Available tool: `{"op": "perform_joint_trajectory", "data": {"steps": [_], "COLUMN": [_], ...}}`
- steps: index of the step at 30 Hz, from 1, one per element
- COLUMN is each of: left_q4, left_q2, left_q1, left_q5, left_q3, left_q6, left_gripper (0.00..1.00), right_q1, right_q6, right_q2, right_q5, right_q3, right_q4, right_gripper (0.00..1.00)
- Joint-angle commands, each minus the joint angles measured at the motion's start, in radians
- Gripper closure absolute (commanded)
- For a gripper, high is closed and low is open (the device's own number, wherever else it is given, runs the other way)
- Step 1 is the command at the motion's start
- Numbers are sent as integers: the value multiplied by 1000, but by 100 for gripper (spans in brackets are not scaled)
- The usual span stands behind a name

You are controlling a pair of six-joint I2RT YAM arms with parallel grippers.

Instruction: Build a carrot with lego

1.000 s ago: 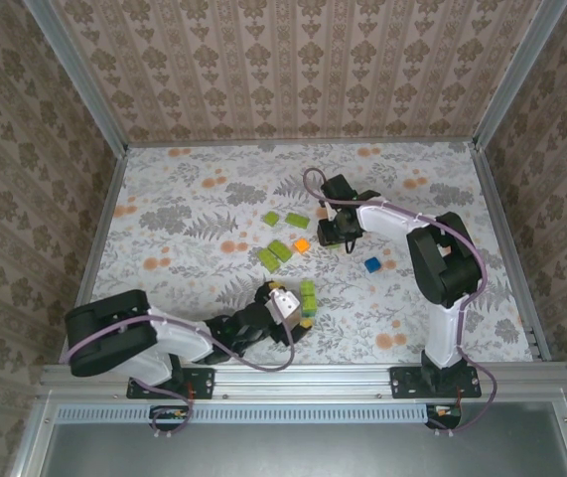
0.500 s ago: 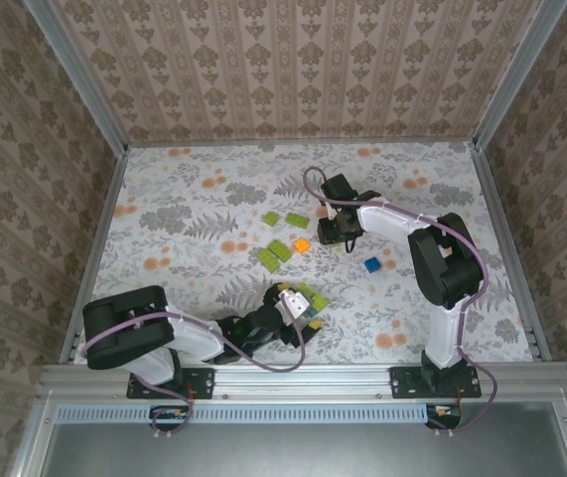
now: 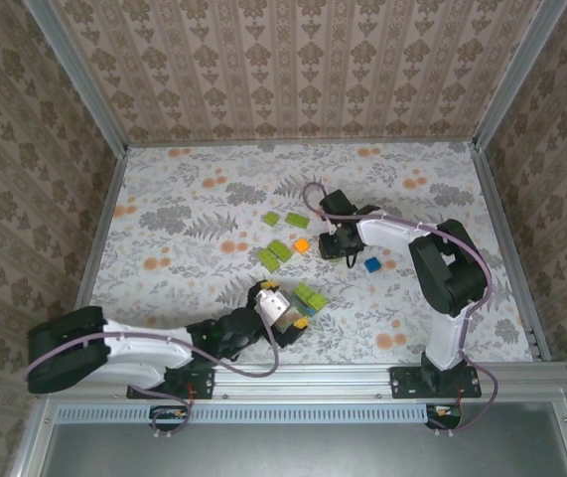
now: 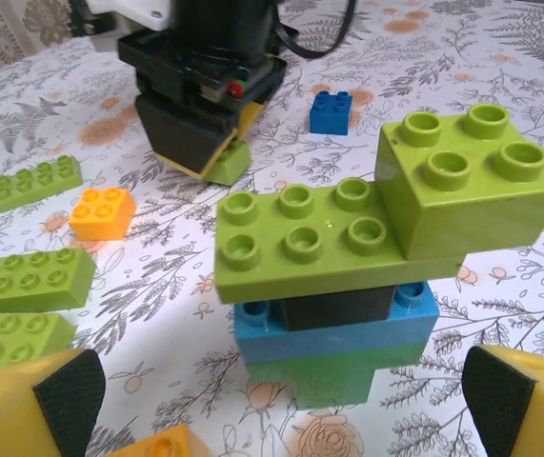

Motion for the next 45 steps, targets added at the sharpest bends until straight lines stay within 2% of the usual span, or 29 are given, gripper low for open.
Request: {"op": "perform_joint_trajectory", "data": {"steps": [1,6,10,15,19,27,45], "left_q4": [-152,-323,-341,-306,-245,-244,-253], "left_q2": [-101,-281,-374,-249,-143,-182,-147], "left_q1": [-5,-1,14,76,118,184,193], "left_q5": [-32,-110,-85,-37,-10,75,82], "left_q3": [-38,-83,-112,-79,-69,-80,-63], "left_q6": [22,24,19,11,15,12,8], "left_gripper": [0,0,0,0,0,0,0], "right_q1": [22,70,134,216,239,277,395], "right_q6": [43,82,119,171,205,238,296], "right_q2": [-81,-196,-295,-362,-407,-447,-443], "right_q5": [52,125,147,192,212,201,220], "right_q3": [-53,-126,-176,-213,-264,-322,-320], "right_q4": [23,-25,-76,-153,-173,-163,-191], "right_gripper": [63,64,64,64,64,65,65]}}
